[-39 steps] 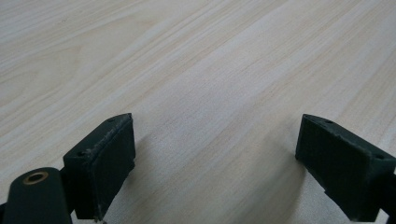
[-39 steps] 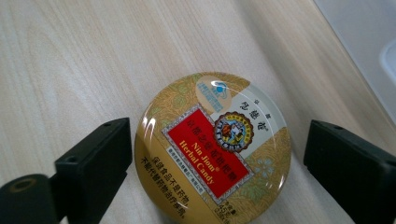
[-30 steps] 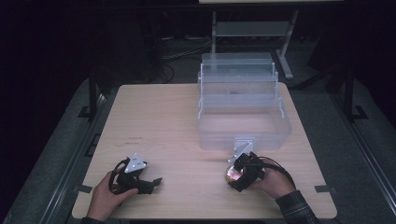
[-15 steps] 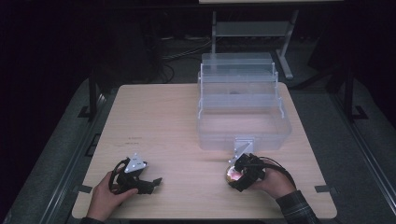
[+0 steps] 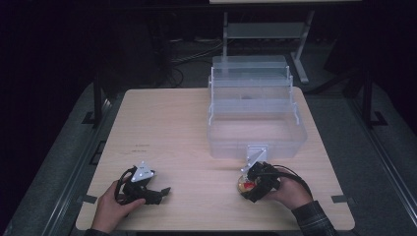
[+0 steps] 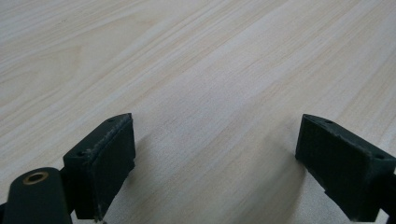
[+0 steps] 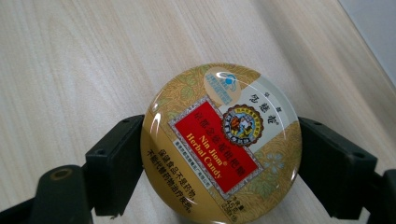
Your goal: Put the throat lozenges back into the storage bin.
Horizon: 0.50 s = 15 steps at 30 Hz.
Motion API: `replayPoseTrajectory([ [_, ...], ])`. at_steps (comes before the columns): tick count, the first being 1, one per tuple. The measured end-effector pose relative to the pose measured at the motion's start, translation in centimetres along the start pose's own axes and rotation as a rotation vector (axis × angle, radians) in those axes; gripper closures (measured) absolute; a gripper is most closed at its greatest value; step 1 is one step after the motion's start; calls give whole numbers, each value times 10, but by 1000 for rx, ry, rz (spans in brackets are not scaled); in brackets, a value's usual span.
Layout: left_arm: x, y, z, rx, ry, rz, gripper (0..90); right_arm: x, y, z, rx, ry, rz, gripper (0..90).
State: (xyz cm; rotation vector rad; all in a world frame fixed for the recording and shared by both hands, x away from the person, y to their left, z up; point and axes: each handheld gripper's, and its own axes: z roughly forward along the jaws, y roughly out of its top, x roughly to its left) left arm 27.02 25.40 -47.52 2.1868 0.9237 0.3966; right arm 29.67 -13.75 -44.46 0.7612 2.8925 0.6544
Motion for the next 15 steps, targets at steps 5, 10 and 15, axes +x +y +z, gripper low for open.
replayPoseTrajectory([
  [5,0,0,0,2,0,3,112,1,0,-3,-3,-1,-5,196],
  [10,0,0,0,2,0,3,112,1,0,-8,-9,3,-9,196],
  [15,0,0,0,2,-1,3,112,3,-1,-12,-9,4,-14,196],
])
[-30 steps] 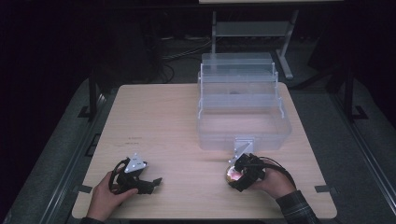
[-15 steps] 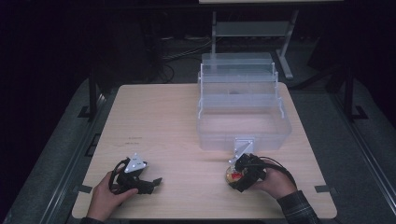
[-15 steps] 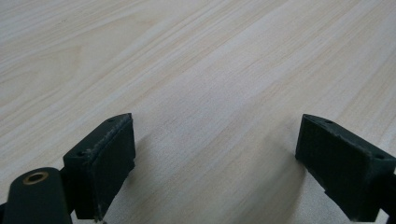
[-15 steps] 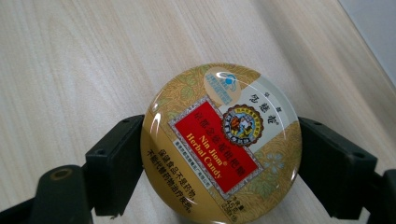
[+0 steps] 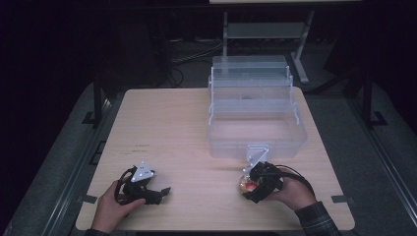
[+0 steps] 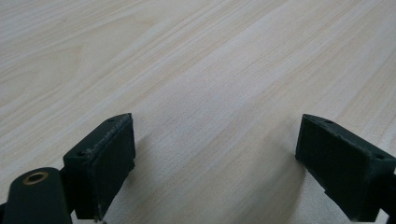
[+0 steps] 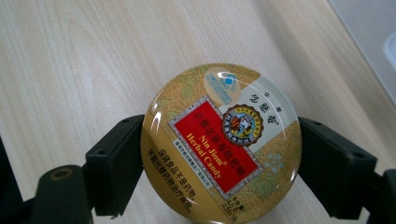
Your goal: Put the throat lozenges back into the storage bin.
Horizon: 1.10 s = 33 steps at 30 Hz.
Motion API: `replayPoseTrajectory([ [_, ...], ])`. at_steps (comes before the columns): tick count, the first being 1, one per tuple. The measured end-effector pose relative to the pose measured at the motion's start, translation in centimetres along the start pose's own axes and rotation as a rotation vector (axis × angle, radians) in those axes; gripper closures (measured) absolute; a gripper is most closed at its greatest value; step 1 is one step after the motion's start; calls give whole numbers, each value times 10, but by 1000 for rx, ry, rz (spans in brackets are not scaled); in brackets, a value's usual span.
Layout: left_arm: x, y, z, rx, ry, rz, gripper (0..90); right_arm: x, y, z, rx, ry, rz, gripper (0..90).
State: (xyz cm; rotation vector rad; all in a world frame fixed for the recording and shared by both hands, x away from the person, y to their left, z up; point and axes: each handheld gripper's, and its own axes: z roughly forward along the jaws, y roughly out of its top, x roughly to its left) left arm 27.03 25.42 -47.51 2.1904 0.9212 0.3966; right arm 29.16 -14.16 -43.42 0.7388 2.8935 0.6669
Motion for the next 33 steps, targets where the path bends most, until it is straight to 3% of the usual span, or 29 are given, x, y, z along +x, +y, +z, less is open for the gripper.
replayPoseTrajectory([
  [33,0,0,0,-2,0,-3,112,-3,-15,-33,-29,-20,20,197],
])
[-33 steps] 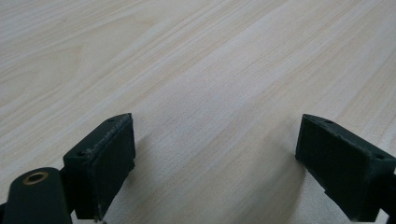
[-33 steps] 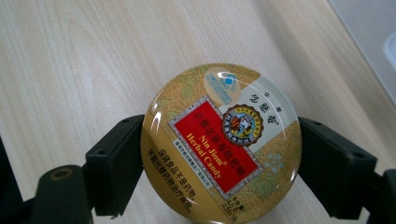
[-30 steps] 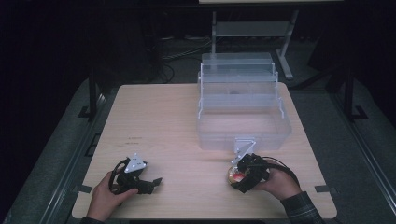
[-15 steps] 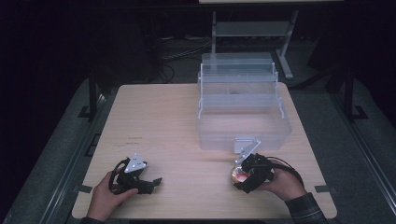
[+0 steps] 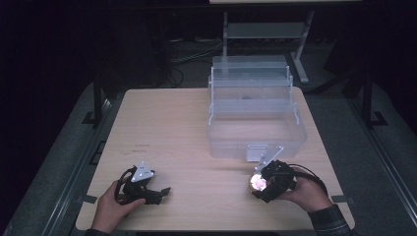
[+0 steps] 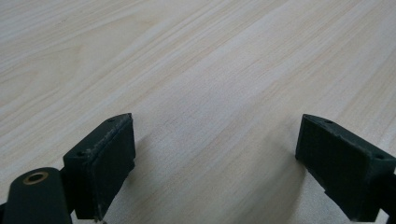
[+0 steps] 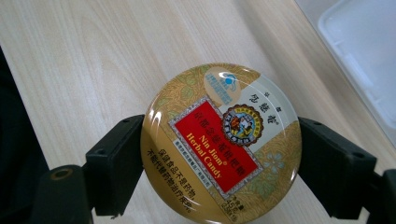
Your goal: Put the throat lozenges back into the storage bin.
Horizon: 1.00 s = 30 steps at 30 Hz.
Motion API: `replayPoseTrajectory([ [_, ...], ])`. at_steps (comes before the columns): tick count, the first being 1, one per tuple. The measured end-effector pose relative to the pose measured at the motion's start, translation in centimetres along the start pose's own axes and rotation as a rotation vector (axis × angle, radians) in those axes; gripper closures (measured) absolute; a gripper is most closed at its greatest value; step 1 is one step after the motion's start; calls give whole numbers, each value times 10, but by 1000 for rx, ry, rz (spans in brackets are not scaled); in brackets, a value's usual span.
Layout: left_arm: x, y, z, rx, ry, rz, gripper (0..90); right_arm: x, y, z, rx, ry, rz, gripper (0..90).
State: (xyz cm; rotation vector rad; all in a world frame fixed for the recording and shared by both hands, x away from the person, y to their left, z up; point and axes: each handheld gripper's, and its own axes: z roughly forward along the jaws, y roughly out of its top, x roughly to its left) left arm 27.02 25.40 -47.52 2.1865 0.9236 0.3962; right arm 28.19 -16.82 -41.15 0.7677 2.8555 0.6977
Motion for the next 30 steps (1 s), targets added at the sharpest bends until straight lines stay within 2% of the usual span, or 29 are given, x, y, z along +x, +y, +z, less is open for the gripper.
replayPoseTrajectory([
  [16,0,0,0,0,0,-1,112,-7,-4,-26,-26,-23,21,198],
  [30,0,0,0,0,0,-3,112,-14,-1,-43,-50,-37,34,197],
])
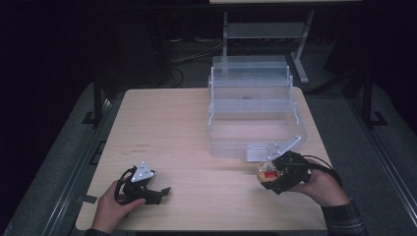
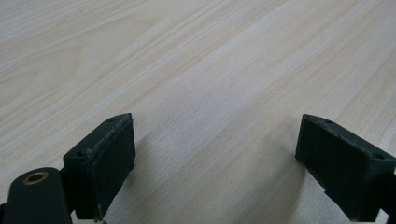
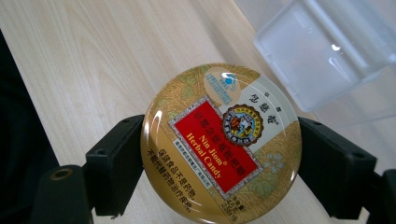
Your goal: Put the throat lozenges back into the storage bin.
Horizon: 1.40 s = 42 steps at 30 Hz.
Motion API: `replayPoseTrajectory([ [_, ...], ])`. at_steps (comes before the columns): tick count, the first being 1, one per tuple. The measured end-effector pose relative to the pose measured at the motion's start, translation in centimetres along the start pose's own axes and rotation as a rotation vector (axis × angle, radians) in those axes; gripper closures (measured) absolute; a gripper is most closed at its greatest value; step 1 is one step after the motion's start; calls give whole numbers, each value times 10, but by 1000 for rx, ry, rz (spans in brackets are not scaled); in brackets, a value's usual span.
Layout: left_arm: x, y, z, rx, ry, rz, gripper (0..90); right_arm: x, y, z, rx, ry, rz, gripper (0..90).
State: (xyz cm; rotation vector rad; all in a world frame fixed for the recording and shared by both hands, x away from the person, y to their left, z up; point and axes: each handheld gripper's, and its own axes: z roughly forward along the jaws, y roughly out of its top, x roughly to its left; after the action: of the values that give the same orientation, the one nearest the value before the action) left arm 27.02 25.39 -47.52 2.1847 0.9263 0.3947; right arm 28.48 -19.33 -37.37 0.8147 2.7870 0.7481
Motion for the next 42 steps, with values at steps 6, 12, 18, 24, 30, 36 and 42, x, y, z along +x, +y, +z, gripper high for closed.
replayPoseTrajectory([
  [6,0,0,0,0,0,1,112,-4,6,-12,-16,-14,5,197],
  [12,0,0,0,0,1,2,112,-9,10,-19,-23,-19,7,198],
  [18,0,0,0,0,1,2,112,-15,13,-25,-35,-21,19,197],
  [24,0,0,0,0,0,0,112,-23,16,-32,-56,-28,31,197],
  [30,0,0,0,1,0,2,112,-31,19,-37,-68,-38,46,198],
  [36,0,0,0,2,-1,3,112,-40,24,-43,-76,-53,62,198],
  [42,0,0,0,1,0,2,112,-48,27,-46,-81,-65,78,197],
])
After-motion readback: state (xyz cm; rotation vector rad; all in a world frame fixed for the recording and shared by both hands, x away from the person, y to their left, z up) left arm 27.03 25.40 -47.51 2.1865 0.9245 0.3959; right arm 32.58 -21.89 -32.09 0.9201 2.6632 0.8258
